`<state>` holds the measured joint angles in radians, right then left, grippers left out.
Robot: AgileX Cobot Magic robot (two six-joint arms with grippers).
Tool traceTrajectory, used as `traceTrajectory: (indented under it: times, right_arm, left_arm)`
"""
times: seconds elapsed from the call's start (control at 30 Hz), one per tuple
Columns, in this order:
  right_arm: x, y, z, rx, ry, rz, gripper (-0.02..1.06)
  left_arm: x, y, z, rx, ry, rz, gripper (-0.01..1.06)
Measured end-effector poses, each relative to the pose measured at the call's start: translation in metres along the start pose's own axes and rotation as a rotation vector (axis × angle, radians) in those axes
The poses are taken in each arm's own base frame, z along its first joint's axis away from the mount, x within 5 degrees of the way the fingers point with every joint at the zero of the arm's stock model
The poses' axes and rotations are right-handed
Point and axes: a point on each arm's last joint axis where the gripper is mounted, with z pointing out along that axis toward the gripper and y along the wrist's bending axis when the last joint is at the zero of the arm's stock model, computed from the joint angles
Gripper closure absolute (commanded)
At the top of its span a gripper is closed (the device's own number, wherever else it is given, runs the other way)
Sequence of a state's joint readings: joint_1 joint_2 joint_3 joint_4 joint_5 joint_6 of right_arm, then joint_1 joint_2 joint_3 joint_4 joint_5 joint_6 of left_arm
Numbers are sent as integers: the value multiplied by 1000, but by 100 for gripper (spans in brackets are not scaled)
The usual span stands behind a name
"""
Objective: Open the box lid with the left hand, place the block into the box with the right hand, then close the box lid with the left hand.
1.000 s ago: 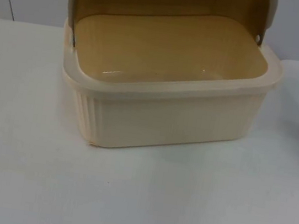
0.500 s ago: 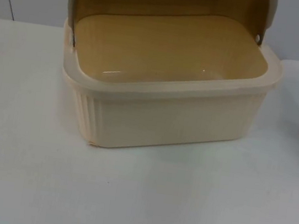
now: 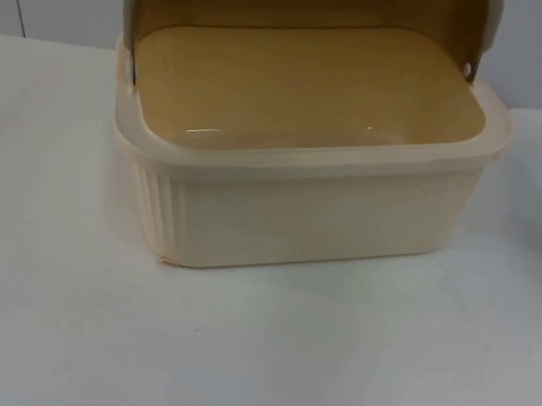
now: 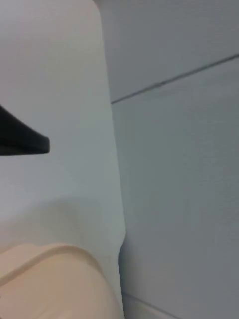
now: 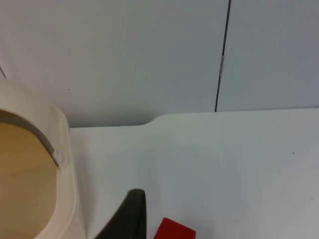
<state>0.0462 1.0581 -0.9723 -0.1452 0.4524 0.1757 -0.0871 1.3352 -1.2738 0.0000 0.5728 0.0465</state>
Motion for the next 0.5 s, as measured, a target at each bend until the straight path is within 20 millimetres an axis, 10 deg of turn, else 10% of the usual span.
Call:
traceTrajectory:
  times: [0.5]
  right_arm:
    - [0,0,0,-1,-5,0,0]
  left_arm:
    - [-17,-15,-87,49,-227,57,0]
